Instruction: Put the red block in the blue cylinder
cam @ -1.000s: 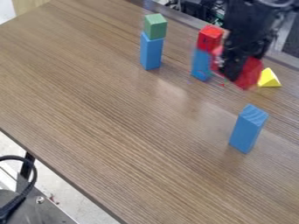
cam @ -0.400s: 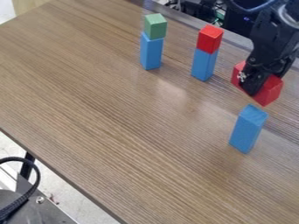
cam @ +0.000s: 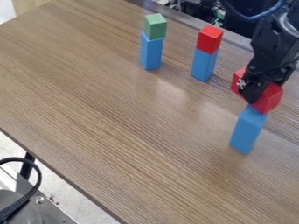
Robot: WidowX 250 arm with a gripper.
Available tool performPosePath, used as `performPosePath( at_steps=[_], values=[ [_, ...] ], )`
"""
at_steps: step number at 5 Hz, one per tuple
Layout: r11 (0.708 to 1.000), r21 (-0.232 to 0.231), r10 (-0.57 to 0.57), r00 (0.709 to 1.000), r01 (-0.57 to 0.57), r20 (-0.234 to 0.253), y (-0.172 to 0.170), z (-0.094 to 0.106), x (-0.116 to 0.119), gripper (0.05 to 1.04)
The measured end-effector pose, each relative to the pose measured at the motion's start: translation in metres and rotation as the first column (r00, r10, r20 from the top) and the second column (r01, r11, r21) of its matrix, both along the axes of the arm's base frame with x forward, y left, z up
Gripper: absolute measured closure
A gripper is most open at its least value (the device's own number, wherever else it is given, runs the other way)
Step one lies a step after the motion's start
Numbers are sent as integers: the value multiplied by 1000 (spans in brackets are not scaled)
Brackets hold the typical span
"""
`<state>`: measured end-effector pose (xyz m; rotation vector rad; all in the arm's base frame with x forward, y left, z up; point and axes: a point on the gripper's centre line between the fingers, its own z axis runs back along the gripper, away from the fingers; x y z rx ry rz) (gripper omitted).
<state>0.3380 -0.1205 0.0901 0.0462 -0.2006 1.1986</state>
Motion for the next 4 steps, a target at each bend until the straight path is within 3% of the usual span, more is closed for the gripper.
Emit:
performPosePath(
  at_steps=[3, 4],
  values=[
    [1000, 7, -11, 1000, 11, 9, -4, 1, -13, 507],
    [1000, -2, -12, 999, 12, 33, -8, 10, -15, 507]
  ],
)
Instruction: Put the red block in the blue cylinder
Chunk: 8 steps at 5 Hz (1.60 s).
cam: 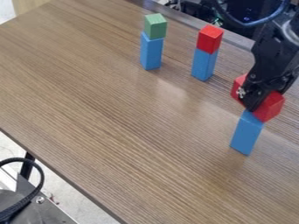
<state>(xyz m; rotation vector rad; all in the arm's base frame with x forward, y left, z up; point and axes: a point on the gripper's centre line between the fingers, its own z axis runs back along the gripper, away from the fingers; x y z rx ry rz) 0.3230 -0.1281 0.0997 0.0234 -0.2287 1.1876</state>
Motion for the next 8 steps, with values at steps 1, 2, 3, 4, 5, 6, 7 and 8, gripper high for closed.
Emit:
performPosePath(
  at_steps=[1, 2, 3, 4, 5, 6, 7, 8],
  values=[
    [1000, 1, 2, 1000, -2, 4, 0, 2, -3, 507],
    [1000, 0, -8, 1000, 8, 4, -3, 0, -5, 507],
    [1000, 0, -9, 1000, 9, 6, -3, -1, -5, 507],
    [1000, 5, -9, 1000, 9, 3, -3, -3, -7, 462],
    [1000, -5, 0, 1000, 0, -17, -6, -4, -11, 167],
    [1000, 0, -3, 1000, 3, -13, -5, -4, -10, 82],
    [1000, 5, -4, 1000, 4, -21, -4, -4, -11, 84],
    [998, 14, -66, 997, 66, -34, -3, 3, -11, 84]
  ],
)
